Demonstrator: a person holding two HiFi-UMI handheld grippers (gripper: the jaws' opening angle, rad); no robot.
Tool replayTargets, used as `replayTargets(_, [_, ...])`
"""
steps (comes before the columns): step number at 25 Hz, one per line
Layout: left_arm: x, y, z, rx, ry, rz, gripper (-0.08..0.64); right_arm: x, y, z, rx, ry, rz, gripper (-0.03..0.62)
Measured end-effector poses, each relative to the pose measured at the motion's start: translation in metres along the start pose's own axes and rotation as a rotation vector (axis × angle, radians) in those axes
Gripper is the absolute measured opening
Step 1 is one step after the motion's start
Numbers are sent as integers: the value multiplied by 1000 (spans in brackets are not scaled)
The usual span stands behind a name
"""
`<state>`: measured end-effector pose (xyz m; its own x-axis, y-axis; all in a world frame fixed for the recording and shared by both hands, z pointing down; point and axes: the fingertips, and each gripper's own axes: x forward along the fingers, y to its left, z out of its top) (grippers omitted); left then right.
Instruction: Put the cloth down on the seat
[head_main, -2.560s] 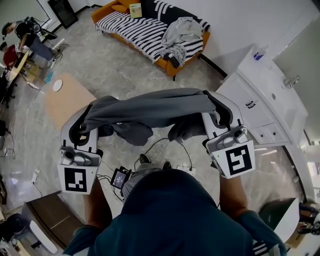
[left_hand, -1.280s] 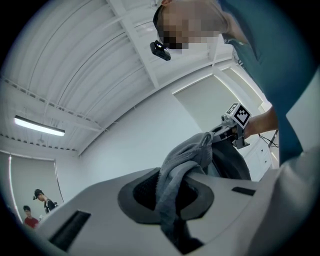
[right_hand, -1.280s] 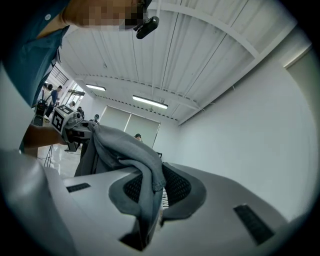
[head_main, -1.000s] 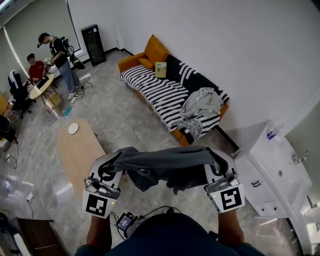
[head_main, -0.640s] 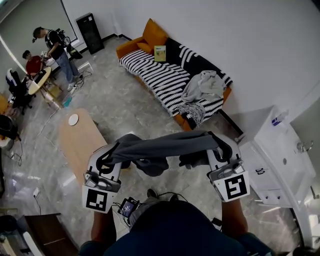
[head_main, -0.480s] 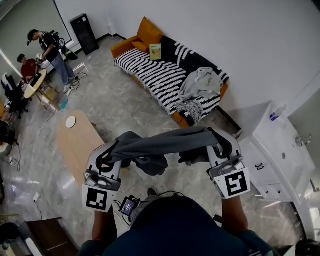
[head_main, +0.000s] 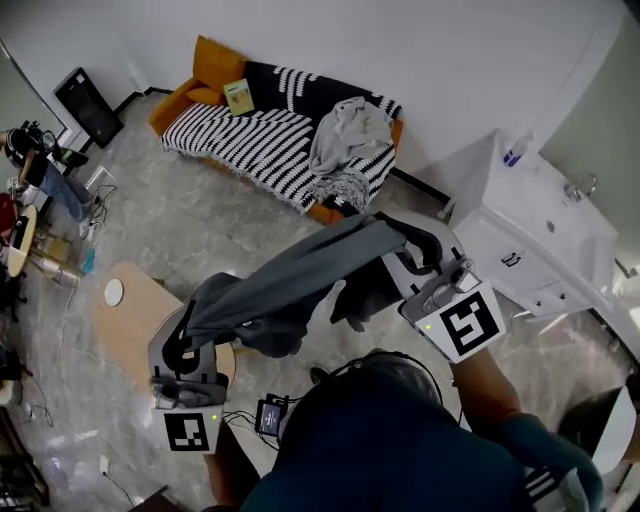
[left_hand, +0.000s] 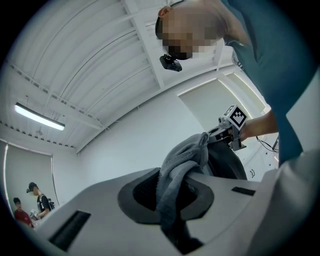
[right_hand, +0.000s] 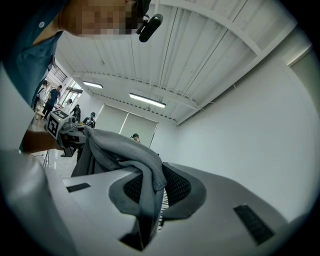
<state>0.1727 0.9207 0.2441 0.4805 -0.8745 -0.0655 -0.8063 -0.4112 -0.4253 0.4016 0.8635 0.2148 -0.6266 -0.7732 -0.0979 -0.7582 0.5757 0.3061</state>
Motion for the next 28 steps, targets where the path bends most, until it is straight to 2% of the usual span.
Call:
replayTargets(4, [11, 0, -10, -22, 2, -23, 32, 7, -1, -13, 36, 26, -2, 46])
replayTargets(8, [31, 11, -16, 1, -16, -41, 32, 25, -14, -17, -16, 22, 5, 46])
replayTargets(10, [44, 12, -23, -6, 12, -34, 32, 33, -26, -25, -14, 23, 4, 46])
replayTargets(12, [55, 13, -27, -14, 47, -21, 32, 43, -37, -34, 1, 21, 20, 46])
replayTargets(15, [74, 17, -16, -21, 41, 14, 31, 56, -56, -40, 19, 4, 50, 46])
replayTargets(20, [109, 22, -4, 29, 52, 79, 31, 74, -91, -47, 22, -42, 97, 46])
replayTargets(28, [156, 15, -10, 43, 103, 133, 31, 98, -137, -73, 45, -60, 152, 46])
